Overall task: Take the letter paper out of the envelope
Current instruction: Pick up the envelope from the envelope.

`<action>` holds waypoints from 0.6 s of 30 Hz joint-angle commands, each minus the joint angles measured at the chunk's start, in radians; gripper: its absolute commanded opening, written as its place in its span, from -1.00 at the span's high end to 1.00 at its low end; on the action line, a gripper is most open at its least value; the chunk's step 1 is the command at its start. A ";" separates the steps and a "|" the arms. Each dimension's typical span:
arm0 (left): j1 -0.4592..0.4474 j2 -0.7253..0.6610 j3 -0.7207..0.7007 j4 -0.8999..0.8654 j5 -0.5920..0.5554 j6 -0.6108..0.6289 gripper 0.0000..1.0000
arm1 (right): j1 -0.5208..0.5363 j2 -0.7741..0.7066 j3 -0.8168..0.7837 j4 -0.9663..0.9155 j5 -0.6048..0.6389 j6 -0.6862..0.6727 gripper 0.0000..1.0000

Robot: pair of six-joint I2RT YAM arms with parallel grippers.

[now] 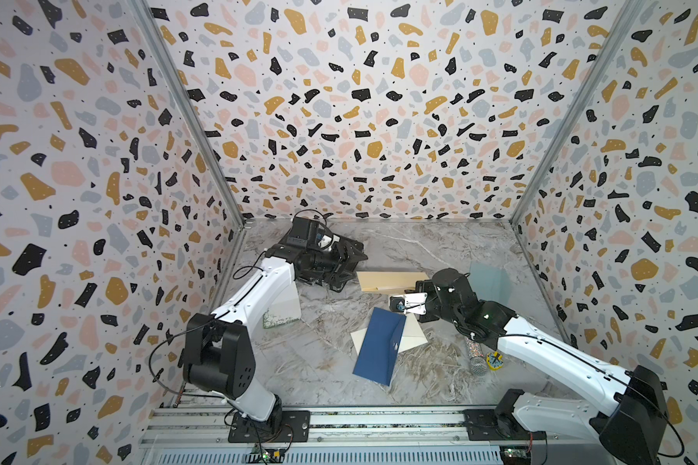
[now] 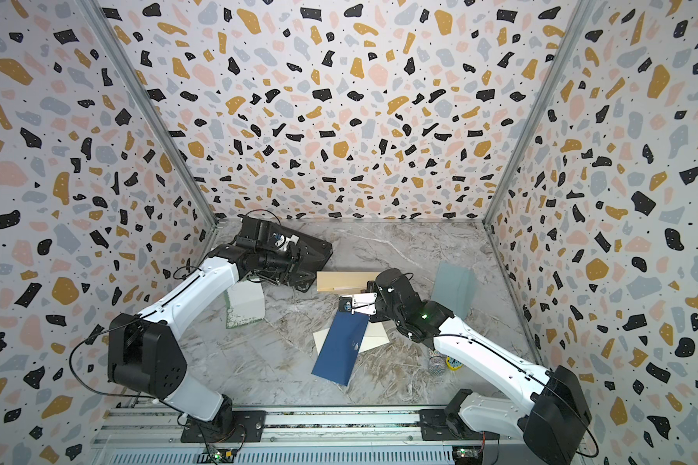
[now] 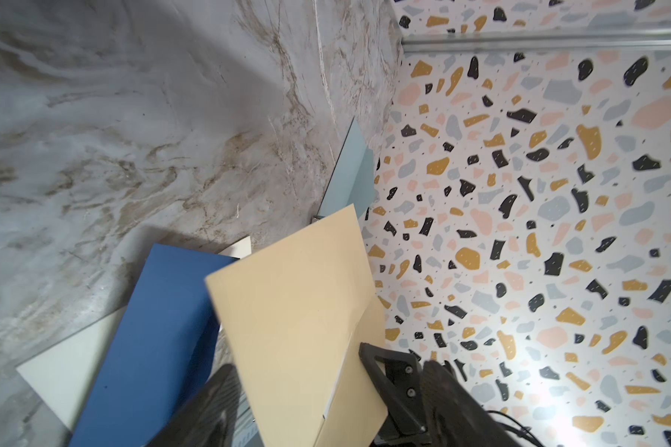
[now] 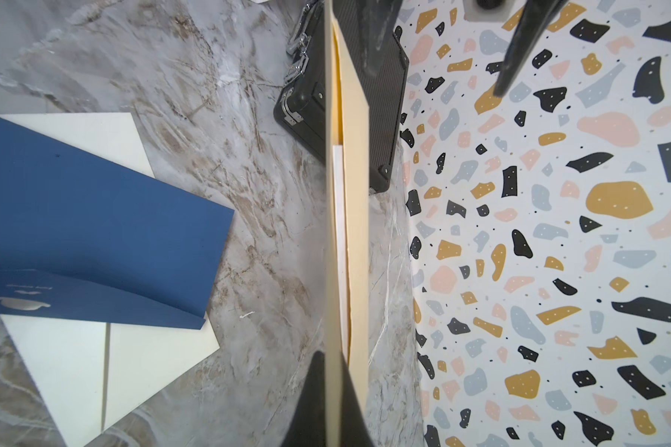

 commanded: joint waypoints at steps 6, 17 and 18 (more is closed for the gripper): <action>0.021 0.098 0.092 -0.245 0.006 0.244 -0.53 | -0.001 -0.012 0.046 0.021 -0.005 -0.037 1.00; 0.028 0.151 0.075 -0.173 0.068 0.196 -0.56 | 0.001 0.006 0.068 0.052 0.000 -0.025 1.00; 0.027 0.154 0.059 -0.129 0.090 0.158 -0.54 | 0.001 0.009 0.069 0.056 0.000 -0.020 1.00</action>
